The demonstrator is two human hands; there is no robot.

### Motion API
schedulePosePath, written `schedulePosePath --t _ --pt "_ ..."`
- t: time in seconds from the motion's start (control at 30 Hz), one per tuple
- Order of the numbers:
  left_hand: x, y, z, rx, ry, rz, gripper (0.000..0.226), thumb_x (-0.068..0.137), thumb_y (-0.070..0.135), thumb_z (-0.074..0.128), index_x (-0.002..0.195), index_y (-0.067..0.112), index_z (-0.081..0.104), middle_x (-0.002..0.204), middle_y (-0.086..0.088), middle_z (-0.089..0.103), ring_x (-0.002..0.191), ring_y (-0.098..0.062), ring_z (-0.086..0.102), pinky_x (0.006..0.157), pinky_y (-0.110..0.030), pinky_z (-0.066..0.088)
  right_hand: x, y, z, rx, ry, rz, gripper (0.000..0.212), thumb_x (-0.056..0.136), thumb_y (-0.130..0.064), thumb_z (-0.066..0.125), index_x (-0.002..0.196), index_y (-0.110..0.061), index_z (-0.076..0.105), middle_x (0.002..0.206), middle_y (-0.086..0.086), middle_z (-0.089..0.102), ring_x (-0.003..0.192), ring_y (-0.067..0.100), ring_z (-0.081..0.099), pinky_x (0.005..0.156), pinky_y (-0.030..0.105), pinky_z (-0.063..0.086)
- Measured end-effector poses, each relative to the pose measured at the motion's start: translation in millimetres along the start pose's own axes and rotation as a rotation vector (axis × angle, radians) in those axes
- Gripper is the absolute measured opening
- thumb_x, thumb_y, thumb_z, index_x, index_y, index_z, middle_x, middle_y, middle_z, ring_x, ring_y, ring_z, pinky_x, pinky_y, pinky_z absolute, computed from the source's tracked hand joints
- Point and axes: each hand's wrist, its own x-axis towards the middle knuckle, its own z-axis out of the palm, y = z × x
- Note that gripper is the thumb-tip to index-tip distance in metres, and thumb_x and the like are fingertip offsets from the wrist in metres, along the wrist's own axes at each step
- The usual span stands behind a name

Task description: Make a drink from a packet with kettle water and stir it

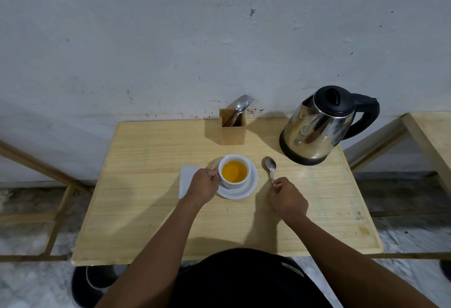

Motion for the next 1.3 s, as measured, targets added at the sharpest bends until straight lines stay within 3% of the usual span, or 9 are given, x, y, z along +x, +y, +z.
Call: schedulePosePath --t 0.13,0.33,0.5,0.63,0.77,0.93,1.17,1.3 --pt "0 0 0 0.010 0.005 0.002 0.029 0.096 0.009 0.045 0.113 0.005 0.068 0.107 -0.019 0.067 0.093 -0.027 0.059 0.076 -0.025 0.038 2 0 1 -0.023 -0.012 -0.024 0.017 0.091 -0.036 0.048 0.104 -0.030 0.058 0.093 -0.010 0.064 0.076 0.017 0.057 0.070 0.029 0.041" --pt "-1 -1 1 -0.002 0.010 0.006 0.031 0.096 0.009 0.045 0.120 0.009 0.065 0.106 -0.020 0.065 0.092 -0.026 0.058 0.076 -0.025 0.037 3 0 2 -0.054 -0.022 -0.034 0.018 0.092 -0.034 0.047 0.106 -0.028 0.056 0.081 -0.011 0.058 0.072 0.017 0.055 0.068 0.028 0.041" --pt "-3 -3 4 -0.022 0.030 0.028 0.033 0.097 0.009 0.043 0.125 0.013 0.060 0.101 -0.020 0.061 0.084 -0.018 0.049 0.075 -0.025 0.035 1 2 4 -0.027 -0.018 -0.022 0.020 0.092 -0.036 0.049 0.109 -0.028 0.056 0.087 -0.011 0.059 0.075 0.016 0.055 0.070 0.029 0.042" --pt "-4 -3 5 -0.085 0.047 0.032 0.034 0.096 0.008 0.044 0.125 0.016 0.060 0.094 -0.006 0.054 0.087 -0.018 0.049 0.078 -0.024 0.037 0 2 4 -0.006 -0.016 -0.031 0.018 0.092 -0.037 0.048 0.107 -0.029 0.056 0.093 -0.009 0.063 0.077 0.016 0.057 0.070 0.029 0.042" --pt "-5 -5 6 -0.141 0.052 0.025 0.033 0.096 0.009 0.045 0.121 0.020 0.063 0.103 -0.007 0.062 0.093 -0.026 0.061 0.086 -0.035 0.050 1 4 4 0.010 -0.052 -0.035 0.020 0.092 -0.038 0.050 0.108 -0.029 0.057 0.099 -0.009 0.065 0.084 0.016 0.062 0.071 0.029 0.045" --pt "-4 -8 5 -0.146 0.051 0.014 0.033 0.095 0.012 0.046 0.122 0.022 0.063 0.102 -0.007 0.061 0.092 -0.031 0.065 0.089 -0.045 0.054 3 8 3 0.029 -0.125 -0.031 0.023 0.088 -0.040 0.050 0.108 -0.031 0.058 0.093 -0.007 0.070 0.085 0.016 0.066 0.072 0.030 0.049" --pt "-3 -8 3 -0.202 0.042 -0.019 0.031 0.095 0.020 0.048 0.122 0.017 0.062 0.117 -0.011 0.064 0.099 -0.031 0.065 0.091 -0.045 0.053 0 8 -7 0.026 -0.161 -0.066 0.024 0.088 -0.042 0.049 0.108 -0.032 0.058 0.090 -0.007 0.070 0.083 0.014 0.064 0.068 0.029 0.047" --pt "-2 0 -3 -0.134 0.043 -0.015 0.031 0.096 0.020 0.046 0.121 0.013 0.063 0.121 -0.004 0.062 0.105 -0.027 0.060 0.081 -0.030 0.044 1 -1 -18 0.051 -0.090 -0.147 0.033 0.092 -0.045 0.051 0.119 -0.028 0.058 0.108 -0.008 0.065 0.094 0.014 0.062 0.073 0.030 0.045"
